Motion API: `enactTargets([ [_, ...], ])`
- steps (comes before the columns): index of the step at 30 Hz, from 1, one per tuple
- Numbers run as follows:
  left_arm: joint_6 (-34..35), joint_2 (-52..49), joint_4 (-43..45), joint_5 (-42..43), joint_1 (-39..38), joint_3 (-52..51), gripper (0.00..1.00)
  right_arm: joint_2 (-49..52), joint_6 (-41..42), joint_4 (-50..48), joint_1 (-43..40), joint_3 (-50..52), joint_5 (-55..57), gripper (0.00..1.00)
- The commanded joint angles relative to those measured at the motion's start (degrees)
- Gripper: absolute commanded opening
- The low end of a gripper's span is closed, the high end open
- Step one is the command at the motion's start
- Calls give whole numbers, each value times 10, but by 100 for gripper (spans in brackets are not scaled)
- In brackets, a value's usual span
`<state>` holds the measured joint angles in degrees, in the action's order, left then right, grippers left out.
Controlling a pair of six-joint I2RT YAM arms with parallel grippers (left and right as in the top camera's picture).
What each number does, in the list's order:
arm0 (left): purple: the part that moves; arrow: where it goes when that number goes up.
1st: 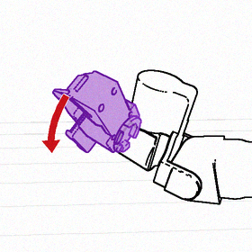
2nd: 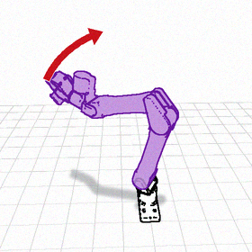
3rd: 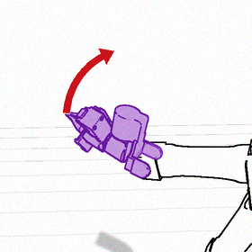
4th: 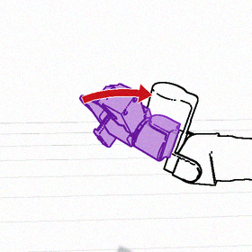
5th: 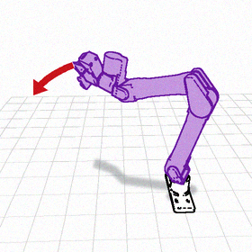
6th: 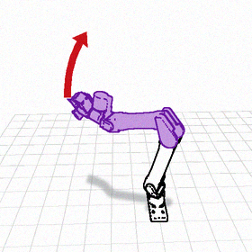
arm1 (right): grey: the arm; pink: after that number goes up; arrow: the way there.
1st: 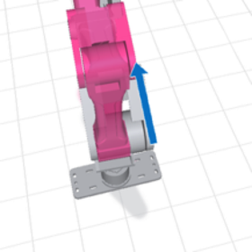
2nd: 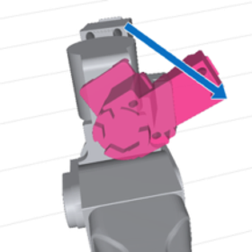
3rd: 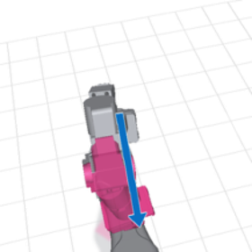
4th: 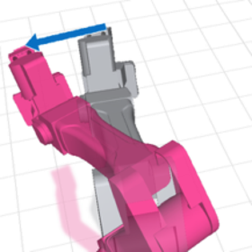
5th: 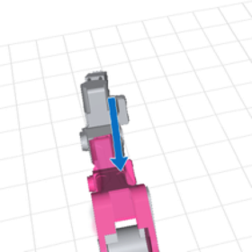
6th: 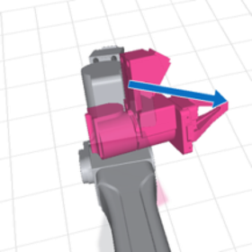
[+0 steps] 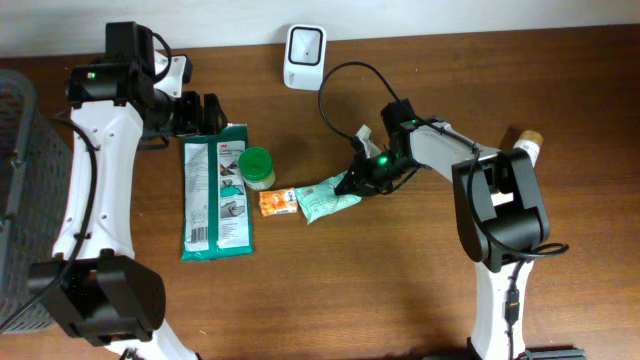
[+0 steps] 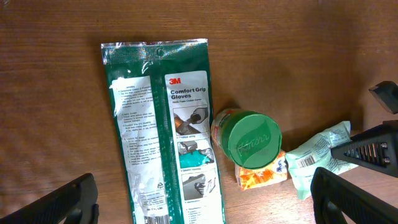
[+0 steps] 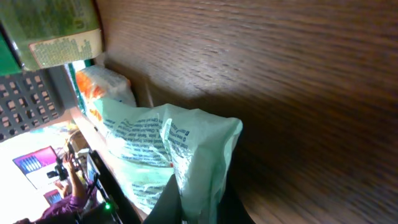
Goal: Scan the item barcode
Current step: 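Reach the right gripper to the mint-green packet and grasp it, then lift the mint-green packet and hold it over the white scanner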
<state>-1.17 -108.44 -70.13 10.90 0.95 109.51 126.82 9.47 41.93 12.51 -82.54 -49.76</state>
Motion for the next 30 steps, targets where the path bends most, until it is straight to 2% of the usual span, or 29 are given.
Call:
enactTargets([
  [1,-10,-3,0,2,3,3,99,-9,-45,21,-14,-7,-11,4],
  [4,-10,-3,0,2,3,3,99,-76,-86,69,-32,-25,-10,4],
  [11,-10,-3,0,2,3,3,99,-280,-88,86,-64,-29,10,4],
  [19,-10,-3,0,2,3,3,99,-417,-86,132,-65,-29,57,4],
  [21,-11,-3,0,2,3,3,99,-424,-80,137,-65,-30,59,4],
  [25,-10,-3,0,2,3,3,99,-413,-30,143,-59,-59,131,4],
  [27,-10,-3,0,2,3,3,99,-391,-29,162,-43,-119,185,4],
  [30,-10,-3,0,2,3,3,99,-317,-31,221,-2,-266,305,4],
])
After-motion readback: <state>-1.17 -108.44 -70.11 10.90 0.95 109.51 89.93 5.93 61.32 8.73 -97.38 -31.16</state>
